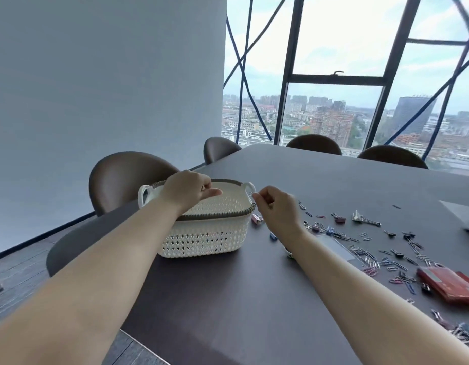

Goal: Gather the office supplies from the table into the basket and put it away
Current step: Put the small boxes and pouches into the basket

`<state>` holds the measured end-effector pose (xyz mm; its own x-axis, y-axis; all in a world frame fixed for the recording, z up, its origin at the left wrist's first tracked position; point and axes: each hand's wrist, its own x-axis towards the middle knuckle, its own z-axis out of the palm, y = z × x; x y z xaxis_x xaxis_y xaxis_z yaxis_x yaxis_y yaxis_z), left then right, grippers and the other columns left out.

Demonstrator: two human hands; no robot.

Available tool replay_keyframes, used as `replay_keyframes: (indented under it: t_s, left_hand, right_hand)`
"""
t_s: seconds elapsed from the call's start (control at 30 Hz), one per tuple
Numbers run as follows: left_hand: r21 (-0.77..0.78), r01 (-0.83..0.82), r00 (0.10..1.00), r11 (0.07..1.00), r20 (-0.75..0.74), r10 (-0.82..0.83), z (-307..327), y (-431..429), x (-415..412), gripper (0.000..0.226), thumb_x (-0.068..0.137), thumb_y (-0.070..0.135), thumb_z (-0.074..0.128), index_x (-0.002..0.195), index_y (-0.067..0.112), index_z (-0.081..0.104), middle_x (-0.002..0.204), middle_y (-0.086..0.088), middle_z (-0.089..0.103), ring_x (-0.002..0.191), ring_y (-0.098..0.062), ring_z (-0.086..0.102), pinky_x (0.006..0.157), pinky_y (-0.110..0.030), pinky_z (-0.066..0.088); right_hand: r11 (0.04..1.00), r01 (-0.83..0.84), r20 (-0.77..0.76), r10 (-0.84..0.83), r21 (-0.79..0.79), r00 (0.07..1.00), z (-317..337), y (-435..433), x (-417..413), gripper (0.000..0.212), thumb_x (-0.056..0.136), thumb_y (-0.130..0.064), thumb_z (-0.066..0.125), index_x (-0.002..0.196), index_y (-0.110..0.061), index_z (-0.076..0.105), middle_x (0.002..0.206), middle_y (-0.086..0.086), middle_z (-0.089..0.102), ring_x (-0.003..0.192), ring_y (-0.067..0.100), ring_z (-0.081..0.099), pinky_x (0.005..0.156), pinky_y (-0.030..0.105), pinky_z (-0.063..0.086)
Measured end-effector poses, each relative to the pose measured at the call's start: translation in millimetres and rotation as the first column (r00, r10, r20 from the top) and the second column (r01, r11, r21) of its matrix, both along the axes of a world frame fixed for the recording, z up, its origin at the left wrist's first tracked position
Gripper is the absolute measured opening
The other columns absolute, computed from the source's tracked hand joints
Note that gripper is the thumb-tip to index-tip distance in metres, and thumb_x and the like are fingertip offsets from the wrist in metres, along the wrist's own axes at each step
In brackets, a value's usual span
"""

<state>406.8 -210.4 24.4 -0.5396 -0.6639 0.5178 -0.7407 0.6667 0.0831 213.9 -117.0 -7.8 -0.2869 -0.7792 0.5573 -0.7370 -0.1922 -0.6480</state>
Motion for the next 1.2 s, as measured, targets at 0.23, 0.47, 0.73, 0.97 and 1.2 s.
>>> replay_keyframes:
  t_s: [0.23,0.47,0.73,0.97,1.2]
  left_hand:
    - [0.350,0.196,0.968,0.916,-0.218,-0.125,-4,1,29,0.038,0.094,0.041,0.038,0.096,0.017,0.068,0.093,0.005,0.070,0.092,-0.010,0.063,0.094,-0.033,0.046]
    - [-0.054,-0.028,0.993,0.998,-0.118,0.021,-38,20,49,0.050,0.082,0.054,0.019,0.053,0.020,0.041,0.047,0.006,0.043,0.052,-0.016,0.045,0.065,-0.031,0.042]
    - [-0.240,-0.176,0.939,0.955,-0.333,0.089,-62,18,51,0.046,0.083,0.039,0.041,0.048,0.012,0.049,0.047,-0.005,0.055,0.039,-0.029,0.053,0.043,-0.024,0.039]
    - [-0.101,-0.135,0.920,0.986,-0.382,0.087,-58,18,50,0.044,0.076,0.056,0.023,0.048,0.023,0.026,0.051,-0.004,0.052,0.053,-0.028,0.051,0.048,-0.026,0.023]
    - [-0.010,-0.144,0.936,0.990,-0.327,0.133,-53,21,46,0.045,0.075,0.059,0.020,0.048,0.023,0.025,0.049,0.002,0.041,0.056,-0.024,0.045,0.053,-0.028,0.029]
  right_hand:
    - [0.996,-0.023,0.042,0.027,-0.091,0.999,11,-14,14,0.021,0.087,-0.027,0.061,0.071,-0.013,0.061,0.058,0.001,0.057,0.055,0.015,0.049,0.051,0.013,0.036]
    - [0.974,-0.170,-0.045,0.165,-0.149,0.985,22,-39,44,0.022,0.090,-0.025,0.057,0.077,-0.007,0.057,0.054,-0.006,0.047,0.050,0.012,0.042,0.053,0.025,0.036]
    - [0.938,-0.075,-0.384,0.210,0.338,0.899,19,-69,54,0.018,0.089,-0.043,0.049,0.091,-0.034,0.065,0.109,-0.014,0.062,0.106,0.011,0.056,0.101,0.041,0.034]
    - [0.957,-0.020,-0.365,0.129,0.288,0.922,20,-63,55,0.045,0.097,-0.039,0.029,0.064,-0.015,0.049,0.071,0.003,0.061,0.073,0.023,0.054,0.098,0.042,0.035]
    - [0.903,-0.038,-0.473,0.259,0.428,0.842,15,-53,49,0.029,0.084,-0.037,0.021,0.088,-0.021,0.044,0.106,0.003,0.057,0.109,0.023,0.048,0.102,0.043,0.023]
